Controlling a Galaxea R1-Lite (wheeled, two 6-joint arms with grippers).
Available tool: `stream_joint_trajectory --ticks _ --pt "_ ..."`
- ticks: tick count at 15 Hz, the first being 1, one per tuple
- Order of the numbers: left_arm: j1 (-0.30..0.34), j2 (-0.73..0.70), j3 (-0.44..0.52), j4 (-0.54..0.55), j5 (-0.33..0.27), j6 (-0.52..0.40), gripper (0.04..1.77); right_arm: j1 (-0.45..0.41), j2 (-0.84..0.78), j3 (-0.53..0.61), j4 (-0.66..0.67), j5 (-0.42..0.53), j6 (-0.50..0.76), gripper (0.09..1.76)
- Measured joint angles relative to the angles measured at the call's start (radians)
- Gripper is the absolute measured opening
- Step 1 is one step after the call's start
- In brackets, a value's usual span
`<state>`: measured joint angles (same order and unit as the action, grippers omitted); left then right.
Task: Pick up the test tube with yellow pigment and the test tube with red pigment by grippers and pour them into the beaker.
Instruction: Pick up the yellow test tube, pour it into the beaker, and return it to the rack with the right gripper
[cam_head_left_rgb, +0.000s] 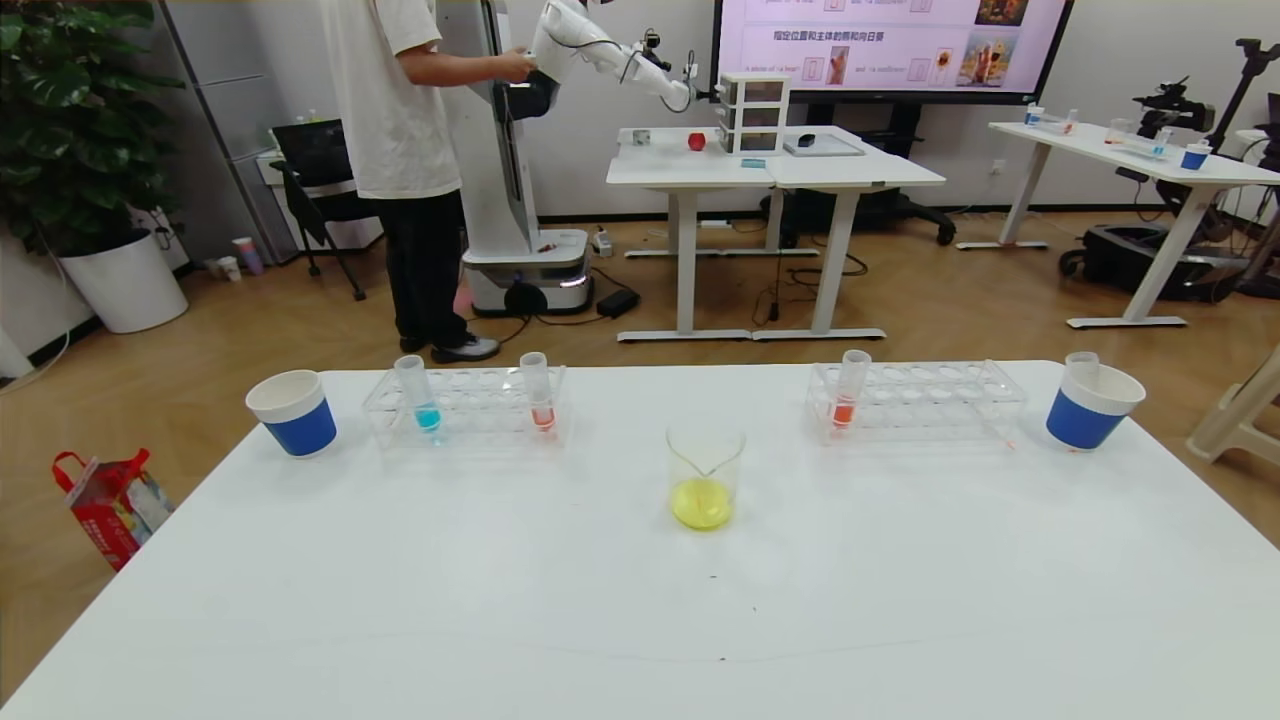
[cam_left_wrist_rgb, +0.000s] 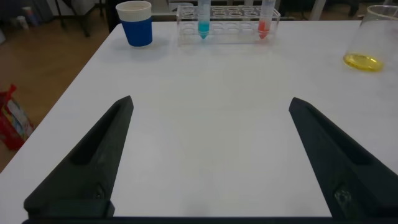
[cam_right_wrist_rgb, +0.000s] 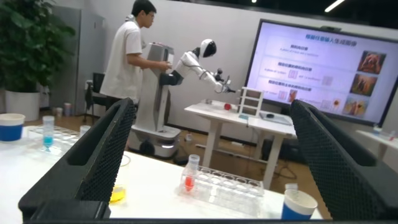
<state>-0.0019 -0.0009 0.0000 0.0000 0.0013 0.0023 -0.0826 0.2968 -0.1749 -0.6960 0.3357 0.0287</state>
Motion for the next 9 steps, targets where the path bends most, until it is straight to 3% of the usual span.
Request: stream_joint_trajectory --ticks 2,9 --pt "0.0 0.0 0.0 0.0 0.0 0.0 1.75 0.002 -0.017 0.002 0.005 -0.01 0.079 1.74" --pt "0.0 0.0 0.0 0.0 0.0 0.0 1.75 0.003 -0.028 0.023 0.003 -0.013 0.132 1.74"
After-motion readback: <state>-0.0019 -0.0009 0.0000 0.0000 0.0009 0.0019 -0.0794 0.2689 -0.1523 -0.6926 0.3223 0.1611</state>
